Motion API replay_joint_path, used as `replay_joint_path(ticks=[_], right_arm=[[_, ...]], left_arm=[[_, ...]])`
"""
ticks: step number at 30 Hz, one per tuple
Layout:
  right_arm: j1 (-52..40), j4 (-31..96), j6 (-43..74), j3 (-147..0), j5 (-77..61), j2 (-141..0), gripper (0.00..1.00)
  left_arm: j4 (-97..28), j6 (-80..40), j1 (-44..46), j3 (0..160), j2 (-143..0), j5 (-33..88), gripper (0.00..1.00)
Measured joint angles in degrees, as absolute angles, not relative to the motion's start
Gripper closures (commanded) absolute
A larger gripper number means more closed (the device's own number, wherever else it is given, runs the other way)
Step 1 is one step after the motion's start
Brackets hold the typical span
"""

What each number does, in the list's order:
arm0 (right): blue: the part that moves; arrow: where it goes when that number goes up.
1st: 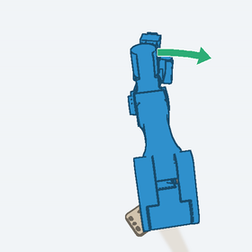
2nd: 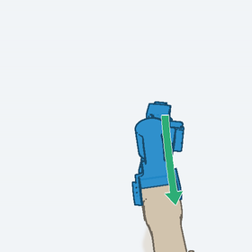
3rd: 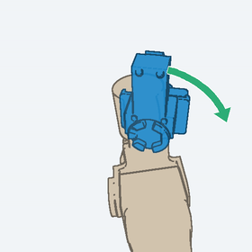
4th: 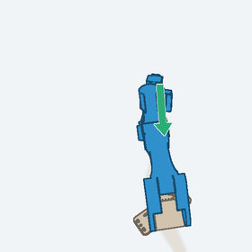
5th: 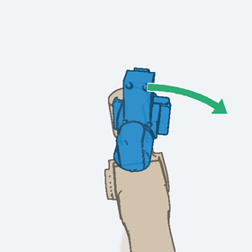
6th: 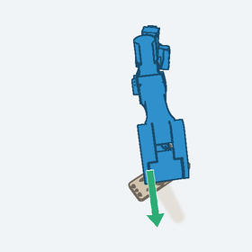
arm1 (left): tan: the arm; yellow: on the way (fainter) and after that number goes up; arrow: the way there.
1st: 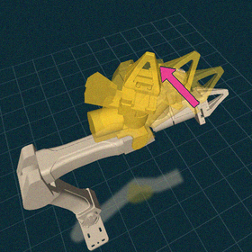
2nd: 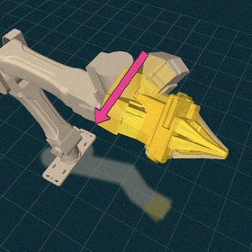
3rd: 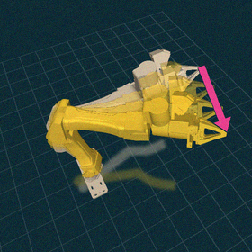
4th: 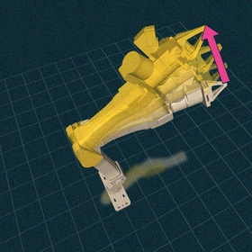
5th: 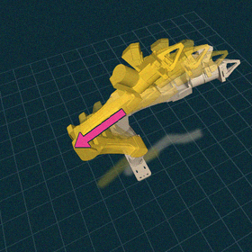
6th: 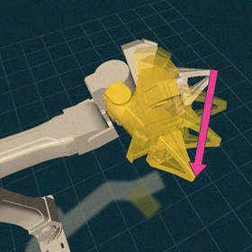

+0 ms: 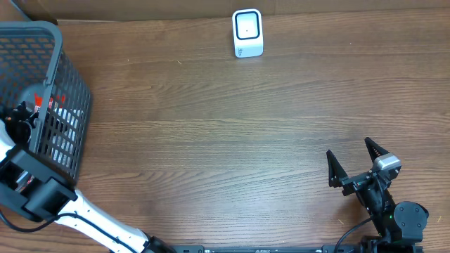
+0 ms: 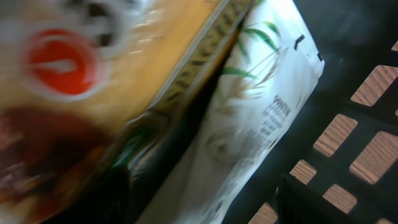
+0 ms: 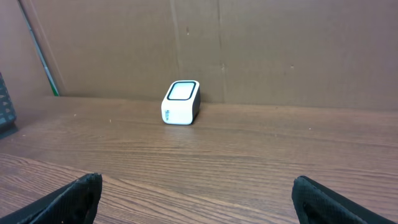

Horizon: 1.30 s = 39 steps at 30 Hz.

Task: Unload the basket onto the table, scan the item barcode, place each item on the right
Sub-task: 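Reach the left gripper into the grey basket toward the white tube, then lift the white tube out and place it mid-table with left gripper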

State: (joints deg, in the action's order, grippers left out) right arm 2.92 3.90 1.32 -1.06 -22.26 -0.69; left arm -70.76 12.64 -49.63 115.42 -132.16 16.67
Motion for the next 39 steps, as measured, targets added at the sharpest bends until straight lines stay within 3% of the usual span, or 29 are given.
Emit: replay_joint_path(ticks=[6, 8, 9, 21, 30, 39], right_arm=[[2.9, 3.9, 1.3, -1.1, -22.3, -0.7, 0.00], [2.9, 3.9, 1.3, -1.1, -22.3, -0.7, 0.00], [2.9, 3.9, 1.3, -1.1, -22.2, -0.7, 0.00], [2.9, 3.9, 1.3, -1.1, -22.3, -0.7, 0.00], [2.9, 3.9, 1.3, -1.1, -22.2, -0.7, 0.00], [2.9, 3.9, 1.3, -1.1, -22.3, -0.7, 0.00]], left_arm=[[-70.0, 13.4, -47.2, 115.4, -134.0, 14.5, 0.66], [-70.1, 13.5, -46.6, 115.4, -134.3, 14.1, 0.89], [-70.1, 13.8, -46.5, 115.4, -134.3, 14.0, 0.96], [-73.7, 12.2, -46.2, 119.9, -134.5, 12.1, 0.96], [-83.2, 3.8, -46.2, 149.9, -134.6, 12.3, 0.96], [-87.8, -1.7, -41.1, 167.2, -121.7, 18.2, 0.96]])
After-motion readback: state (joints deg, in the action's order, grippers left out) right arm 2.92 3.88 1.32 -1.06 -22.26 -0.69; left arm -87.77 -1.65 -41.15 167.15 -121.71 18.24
